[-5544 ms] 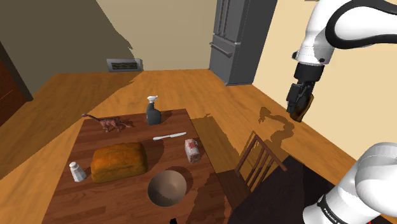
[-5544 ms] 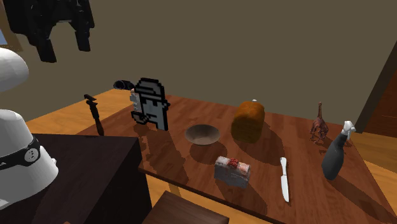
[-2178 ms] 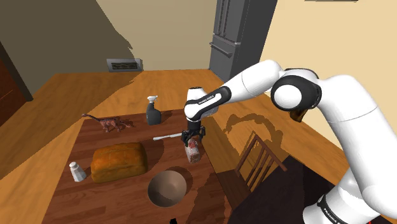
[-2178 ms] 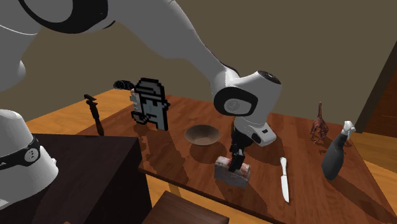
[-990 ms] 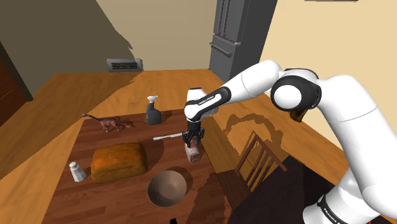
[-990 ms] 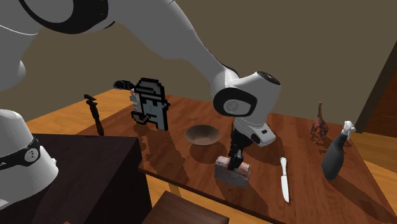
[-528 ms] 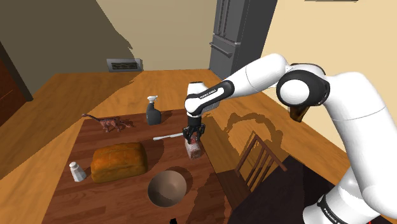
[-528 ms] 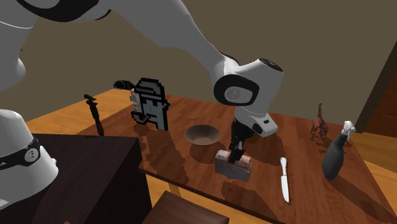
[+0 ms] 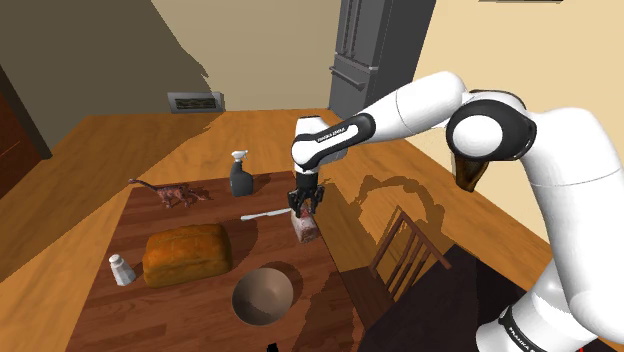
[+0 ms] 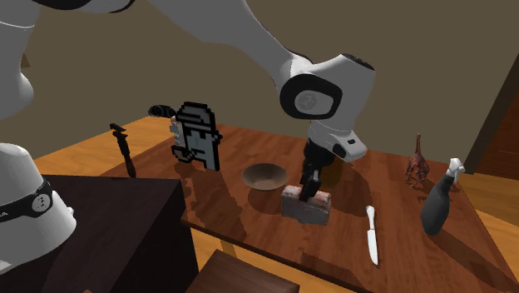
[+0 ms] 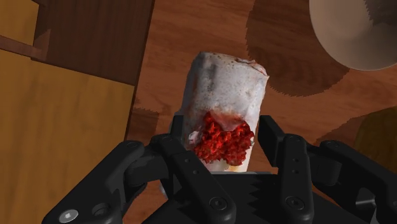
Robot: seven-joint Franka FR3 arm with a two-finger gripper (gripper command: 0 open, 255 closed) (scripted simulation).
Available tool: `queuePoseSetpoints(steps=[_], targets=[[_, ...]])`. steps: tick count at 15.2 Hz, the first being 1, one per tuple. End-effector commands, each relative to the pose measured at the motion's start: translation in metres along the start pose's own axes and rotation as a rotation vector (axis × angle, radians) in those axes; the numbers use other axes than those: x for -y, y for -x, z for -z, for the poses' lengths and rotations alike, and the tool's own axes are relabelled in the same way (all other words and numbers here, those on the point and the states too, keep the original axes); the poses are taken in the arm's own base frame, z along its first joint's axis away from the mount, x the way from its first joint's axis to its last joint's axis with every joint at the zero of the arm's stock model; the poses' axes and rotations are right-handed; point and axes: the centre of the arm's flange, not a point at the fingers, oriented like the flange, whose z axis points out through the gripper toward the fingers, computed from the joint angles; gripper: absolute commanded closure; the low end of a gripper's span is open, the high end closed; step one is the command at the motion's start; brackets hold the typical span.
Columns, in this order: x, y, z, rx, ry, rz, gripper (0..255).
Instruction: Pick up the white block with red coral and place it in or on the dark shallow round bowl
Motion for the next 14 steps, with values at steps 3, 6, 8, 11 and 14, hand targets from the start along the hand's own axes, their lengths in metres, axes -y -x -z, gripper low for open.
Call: queuePoseSetpoints(steps=[3, 6, 8, 11, 14], targets=[[0.002, 0.003, 0.022, 0.000, 0.000, 0.000, 255], [0.004, 0.006, 0.037, 0.000, 0.000, 0.000, 255], [0.015, 0.015, 0.042, 0.000, 0.000, 0.000, 255], [0.048, 0.037, 0.041, 0.000, 0.000, 0.000, 255], [0.081, 0.059, 0.041, 0.000, 0.000, 0.000, 255]])
